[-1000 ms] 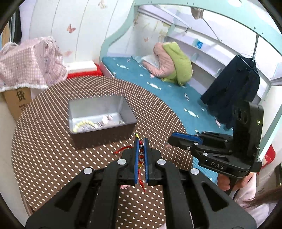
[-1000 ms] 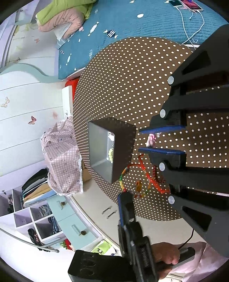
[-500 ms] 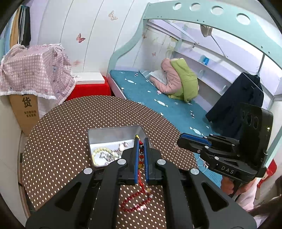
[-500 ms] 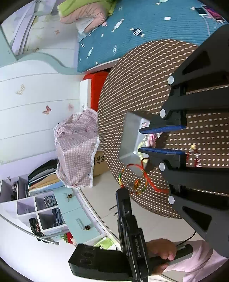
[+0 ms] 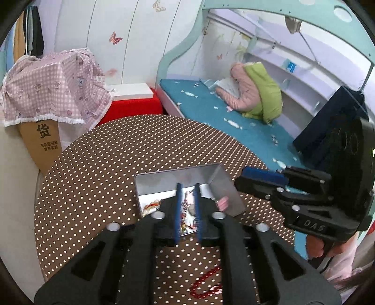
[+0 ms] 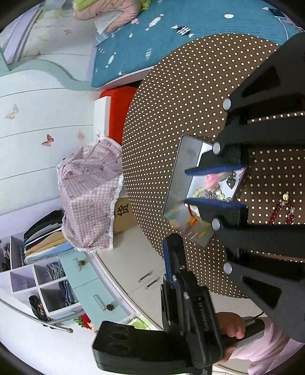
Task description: Organize jewelry
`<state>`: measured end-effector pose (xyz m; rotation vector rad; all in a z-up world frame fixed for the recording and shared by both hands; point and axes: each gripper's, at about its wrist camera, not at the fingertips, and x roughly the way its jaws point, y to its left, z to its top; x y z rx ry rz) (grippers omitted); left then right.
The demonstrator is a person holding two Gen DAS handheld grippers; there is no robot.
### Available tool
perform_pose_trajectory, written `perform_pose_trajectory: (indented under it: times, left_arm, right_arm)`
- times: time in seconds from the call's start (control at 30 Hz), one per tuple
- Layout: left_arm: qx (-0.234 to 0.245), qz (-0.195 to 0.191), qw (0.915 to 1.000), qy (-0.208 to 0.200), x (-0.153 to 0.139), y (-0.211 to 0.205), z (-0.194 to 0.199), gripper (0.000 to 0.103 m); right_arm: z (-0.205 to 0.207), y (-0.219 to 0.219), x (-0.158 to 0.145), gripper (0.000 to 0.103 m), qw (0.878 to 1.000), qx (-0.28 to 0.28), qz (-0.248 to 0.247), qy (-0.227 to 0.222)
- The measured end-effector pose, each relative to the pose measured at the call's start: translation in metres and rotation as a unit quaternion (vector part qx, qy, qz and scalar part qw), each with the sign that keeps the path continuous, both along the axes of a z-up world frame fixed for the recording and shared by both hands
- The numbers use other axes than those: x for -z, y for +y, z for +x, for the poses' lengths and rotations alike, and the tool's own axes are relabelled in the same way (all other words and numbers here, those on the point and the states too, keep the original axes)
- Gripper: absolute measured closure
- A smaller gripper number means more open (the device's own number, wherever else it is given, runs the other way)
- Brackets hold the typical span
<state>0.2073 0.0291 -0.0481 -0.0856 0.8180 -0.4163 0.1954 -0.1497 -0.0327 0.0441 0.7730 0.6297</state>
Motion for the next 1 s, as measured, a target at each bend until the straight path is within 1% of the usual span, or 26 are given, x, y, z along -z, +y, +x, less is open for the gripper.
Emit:
perform_pose_trajectory:
  times: [0.03, 0.07, 0.23, 0.37, 0.43, 0.5, 0.63, 0.73, 0.83, 0.9, 0.93, 0.97, 1.0]
  left_arm:
    - [-0.001, 0.001, 1.0000, 0.002, 0.002, 0.001, 0.000, 0.083]
    - [-0.001, 0.000, 1.0000, 0.004, 0.004, 0.002, -0.001, 0.083]
    - [-0.001, 0.009, 0.9999, 0.005, 0.011, 0.004, -0.014, 0.083]
    - [0.011, 0.020, 0.9997, 0.009, 0.019, -0.002, -0.041, 0.083]
    - [0.010, 0.036, 0.9991, 0.020, 0.028, -0.005, -0.051, 0.083]
    - [0.009, 0.052, 0.9978, 0.039, 0.041, -0.007, -0.062, 0.083]
    - [0.010, 0.066, 0.9940, 0.087, 0.070, -0.009, -0.075, 0.083]
    - [0.016, 0.076, 0.9914, 0.105, 0.084, -0.014, -0.081, 0.083]
    - [0.002, 0.109, 0.9869, 0.119, 0.097, -0.019, -0.080, 0.084]
    - [0.003, 0.124, 0.9853, 0.118, 0.104, -0.021, -0.082, 0.083]
    - [0.008, 0.134, 0.9847, 0.110, 0.105, -0.024, -0.084, 0.085]
    - [0.011, 0.154, 0.9829, 0.101, 0.106, -0.027, -0.087, 0.088]
    - [0.007, 0.159, 0.9823, 0.099, 0.106, -0.027, -0.088, 0.092]
  right_arm:
    - [0.001, -0.001, 0.001, 0.068, 1.000, 0.004, -0.001, 0.002]
    - [0.001, -0.003, 0.002, 0.066, 1.000, 0.009, -0.001, 0.006]
    - [-0.007, -0.013, 0.004, 0.066, 1.000, 0.025, -0.003, 0.017]
    - [-0.025, -0.021, 0.006, 0.066, 0.999, 0.028, -0.007, 0.018]
    - [-0.037, -0.021, 0.011, 0.066, 0.999, 0.022, -0.013, 0.023]
    - [-0.048, -0.019, 0.019, 0.066, 0.999, 0.011, -0.022, 0.034]
    - [-0.078, -0.007, 0.033, 0.066, 0.998, -0.026, -0.032, 0.055]
    - [-0.096, 0.003, 0.043, 0.066, 0.995, -0.047, -0.047, 0.070]
    - [-0.107, 0.012, 0.050, 0.066, 0.994, -0.053, -0.063, 0.078]
    - [-0.109, 0.016, 0.053, 0.066, 0.993, -0.045, -0.074, 0.077]
    - [-0.108, 0.018, 0.054, 0.066, 0.993, -0.041, -0.080, 0.076]
    - [-0.107, 0.020, 0.056, 0.066, 0.993, -0.038, -0.086, 0.076]
    - [-0.106, 0.021, 0.057, 0.066, 0.992, -0.035, -0.090, 0.078]
